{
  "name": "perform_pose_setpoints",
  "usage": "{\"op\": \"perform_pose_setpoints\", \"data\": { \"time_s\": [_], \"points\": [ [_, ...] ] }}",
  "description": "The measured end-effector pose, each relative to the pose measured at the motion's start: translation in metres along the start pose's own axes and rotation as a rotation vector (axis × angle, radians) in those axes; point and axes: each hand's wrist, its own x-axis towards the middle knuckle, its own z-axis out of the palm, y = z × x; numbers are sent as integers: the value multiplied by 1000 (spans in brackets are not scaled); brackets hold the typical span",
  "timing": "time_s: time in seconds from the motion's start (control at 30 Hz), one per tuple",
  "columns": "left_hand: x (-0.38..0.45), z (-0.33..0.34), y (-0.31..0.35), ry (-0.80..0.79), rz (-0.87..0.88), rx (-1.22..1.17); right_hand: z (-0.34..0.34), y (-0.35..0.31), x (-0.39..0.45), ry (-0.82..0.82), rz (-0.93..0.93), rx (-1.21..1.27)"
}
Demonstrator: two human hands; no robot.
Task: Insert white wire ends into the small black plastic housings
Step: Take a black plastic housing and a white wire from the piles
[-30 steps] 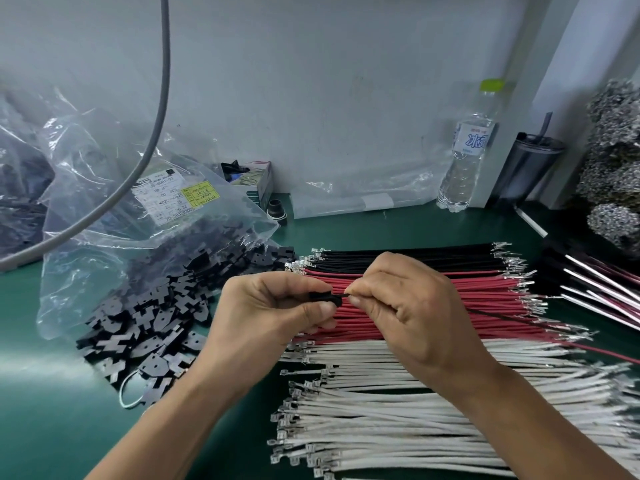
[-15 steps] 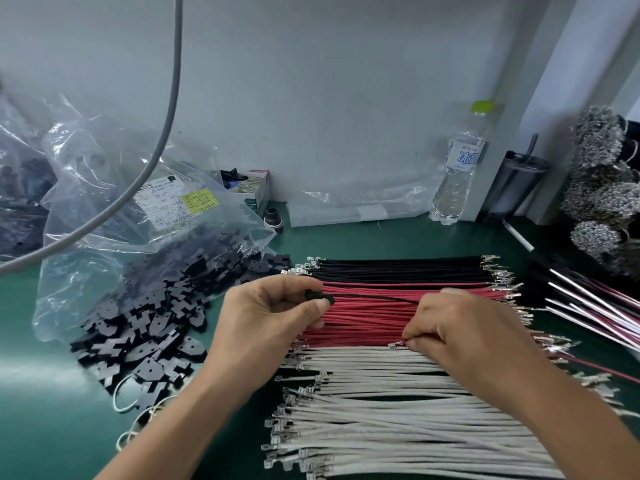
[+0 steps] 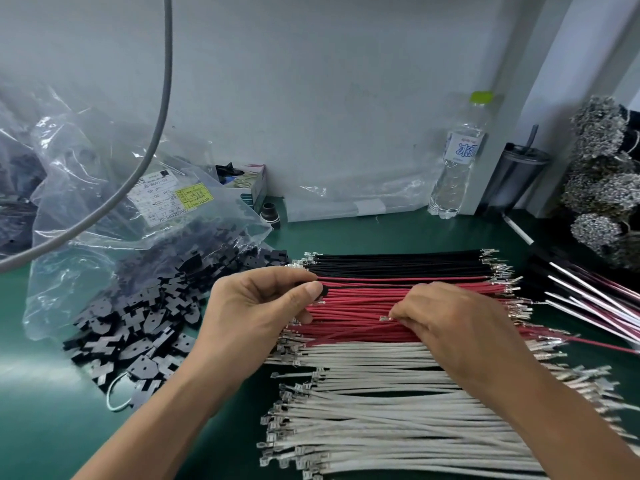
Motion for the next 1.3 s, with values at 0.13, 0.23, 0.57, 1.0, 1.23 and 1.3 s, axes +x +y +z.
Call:
{"op": "perform_pose_setpoints", "data": {
  "time_s": [0.13,0.23,0.57,1.0,1.23,1.3],
  "points": [
    [0,1,-2,9,-13,-9,-1,3,-2,25,31,43],
    [0,2,-1,21,-18,-17,-5,-1,0,119,60,85],
    [-3,1,3,-86,-53,-116,-3,-36,6,306,10,515],
    [-1,-1,0,-137,-86,-149,-3,-49,8,299,71,521],
    [1,-4,-2,-164,-85,-162,-3,-51,8,330,-22,396],
    [0,-4,-3,-176,-77,-135,-2,-49,8,328,-96,242]
  ]
}}
